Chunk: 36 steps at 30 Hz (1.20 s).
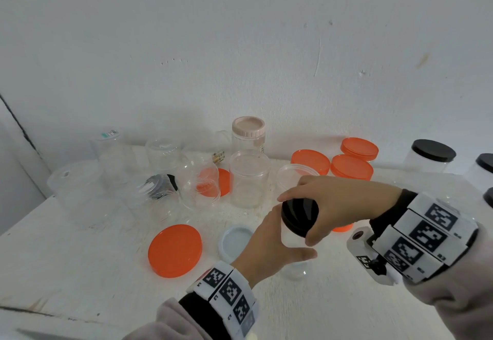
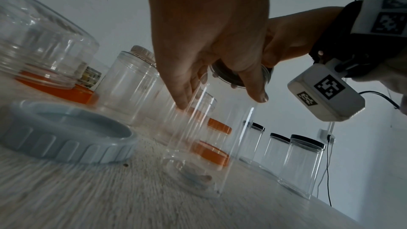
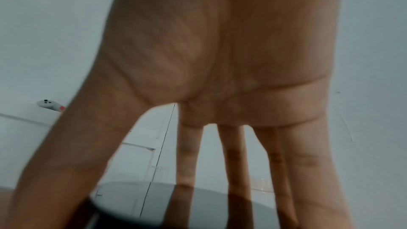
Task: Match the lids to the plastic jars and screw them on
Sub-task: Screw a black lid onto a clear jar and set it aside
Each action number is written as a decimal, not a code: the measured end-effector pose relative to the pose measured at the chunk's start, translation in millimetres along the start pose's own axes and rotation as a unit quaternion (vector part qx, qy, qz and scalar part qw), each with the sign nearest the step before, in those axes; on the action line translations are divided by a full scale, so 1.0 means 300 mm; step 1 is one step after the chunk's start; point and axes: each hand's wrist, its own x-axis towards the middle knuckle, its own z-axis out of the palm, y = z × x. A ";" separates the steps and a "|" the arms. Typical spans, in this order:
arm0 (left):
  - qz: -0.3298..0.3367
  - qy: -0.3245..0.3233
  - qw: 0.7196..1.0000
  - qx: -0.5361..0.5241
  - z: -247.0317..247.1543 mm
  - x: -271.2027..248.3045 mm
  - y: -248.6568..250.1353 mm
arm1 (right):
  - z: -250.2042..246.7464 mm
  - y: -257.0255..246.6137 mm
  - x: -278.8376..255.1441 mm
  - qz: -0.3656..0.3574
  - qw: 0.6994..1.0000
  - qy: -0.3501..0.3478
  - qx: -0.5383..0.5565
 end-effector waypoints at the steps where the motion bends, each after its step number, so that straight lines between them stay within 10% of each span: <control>1: 0.002 0.001 1.000 -0.001 0.000 -0.001 0.001 | 0.005 0.000 0.000 0.003 1.000 0.015 -0.009; 22: -0.002 -0.001 1.000 -0.018 0.003 -0.001 0.003 | 0.051 -0.014 -0.009 0.060 0.992 0.096 -0.051; 28: -0.002 -0.003 1.000 0.001 0.002 -0.001 0.006 | 0.003 -0.007 -0.013 0.033 0.999 -0.001 -0.017; 36: 0.002 0.005 1.000 0.001 0.005 -0.006 0.010 | 0.032 -0.012 -0.025 0.024 0.994 0.098 -0.028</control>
